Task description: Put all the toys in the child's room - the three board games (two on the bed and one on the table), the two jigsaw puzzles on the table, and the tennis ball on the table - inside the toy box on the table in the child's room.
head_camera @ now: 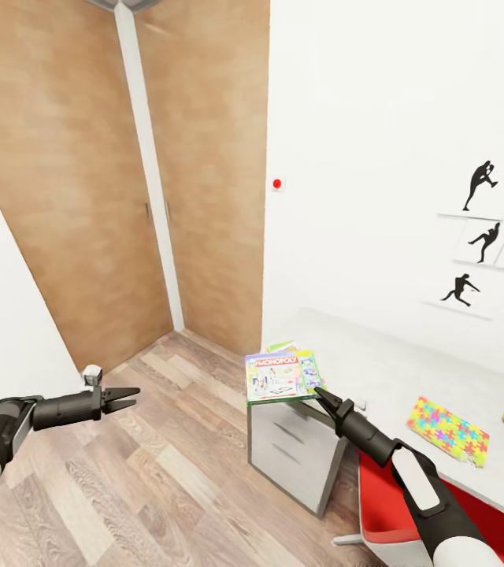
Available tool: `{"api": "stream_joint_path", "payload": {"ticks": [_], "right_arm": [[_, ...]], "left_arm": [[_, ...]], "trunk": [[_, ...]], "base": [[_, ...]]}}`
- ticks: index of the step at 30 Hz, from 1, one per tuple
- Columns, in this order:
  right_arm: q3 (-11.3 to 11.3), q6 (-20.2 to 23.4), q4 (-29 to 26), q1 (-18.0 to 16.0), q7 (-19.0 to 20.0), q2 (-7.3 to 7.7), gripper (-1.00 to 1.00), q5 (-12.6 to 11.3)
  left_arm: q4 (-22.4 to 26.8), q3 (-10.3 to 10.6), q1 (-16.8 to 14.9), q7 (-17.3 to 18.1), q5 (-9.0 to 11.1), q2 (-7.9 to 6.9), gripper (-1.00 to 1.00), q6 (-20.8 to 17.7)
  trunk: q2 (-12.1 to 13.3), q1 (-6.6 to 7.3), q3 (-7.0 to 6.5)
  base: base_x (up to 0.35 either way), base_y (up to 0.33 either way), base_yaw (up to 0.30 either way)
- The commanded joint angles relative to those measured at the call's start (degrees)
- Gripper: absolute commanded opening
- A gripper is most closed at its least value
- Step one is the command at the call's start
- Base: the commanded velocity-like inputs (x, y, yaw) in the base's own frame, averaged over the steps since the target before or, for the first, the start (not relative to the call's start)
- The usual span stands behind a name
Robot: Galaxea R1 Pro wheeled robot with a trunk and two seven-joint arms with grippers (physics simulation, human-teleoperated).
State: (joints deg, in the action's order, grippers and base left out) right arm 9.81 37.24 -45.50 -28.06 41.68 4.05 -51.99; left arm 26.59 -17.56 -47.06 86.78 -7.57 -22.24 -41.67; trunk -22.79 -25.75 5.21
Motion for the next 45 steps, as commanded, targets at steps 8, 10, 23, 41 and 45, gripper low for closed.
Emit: {"api": "stream_joint_path", "payload": {"ticks": [8, 10, 23, 41, 45], "right_arm": [[0.1, 0.6, -0.2, -0.1, 0.0, 0.0, -1.0, -0.2], [0.1, 0.6, -0.3, -0.1, -0.1, 0.0, -1.0, -0.2], [0.2, 3.6, -0.7, -0.9, -0.5, 0.2, -1.0, -0.2], [6.8, 19.2, -5.5, -19.4, -22.4, 2.17, -1.0, -0.8], [9.6, 19.3, -5.6, -19.5, -23.3, 1.62, -1.0, -2.8]], "left_arm": [[0.0, -0.3, -0.1, 0.5, -0.6, -0.23, 1.0, -0.6], [0.0, -0.3, -0.1, 0.5, -0.6, -0.3, 1.0, -0.6], [0.0, -0.4, -0.1, 0.7, -0.3, -0.76, 1.0, -0.6], [0.0, -0.4, -0.1, 0.7, -0.1, -1.13, 1.0, -0.7], [0.0, -0.4, -0.1, 0.7, -0.1, -1.14, 1.0, -0.7]], "trunk": [[-0.1, -0.04, 0.12], [-0.1, -0.04, 0.12], [-0.1, -0.04, 0.12], [-0.1, -0.04, 0.12], [-0.1, -0.04, 0.12]], "base": [[0.0, 0.0, -0.089], [0.0, 0.0, -0.003], [0.0, 0.0, 0.0], [0.0, 0.0, 0.0], [0.0, 0.0, 0.0]]}}
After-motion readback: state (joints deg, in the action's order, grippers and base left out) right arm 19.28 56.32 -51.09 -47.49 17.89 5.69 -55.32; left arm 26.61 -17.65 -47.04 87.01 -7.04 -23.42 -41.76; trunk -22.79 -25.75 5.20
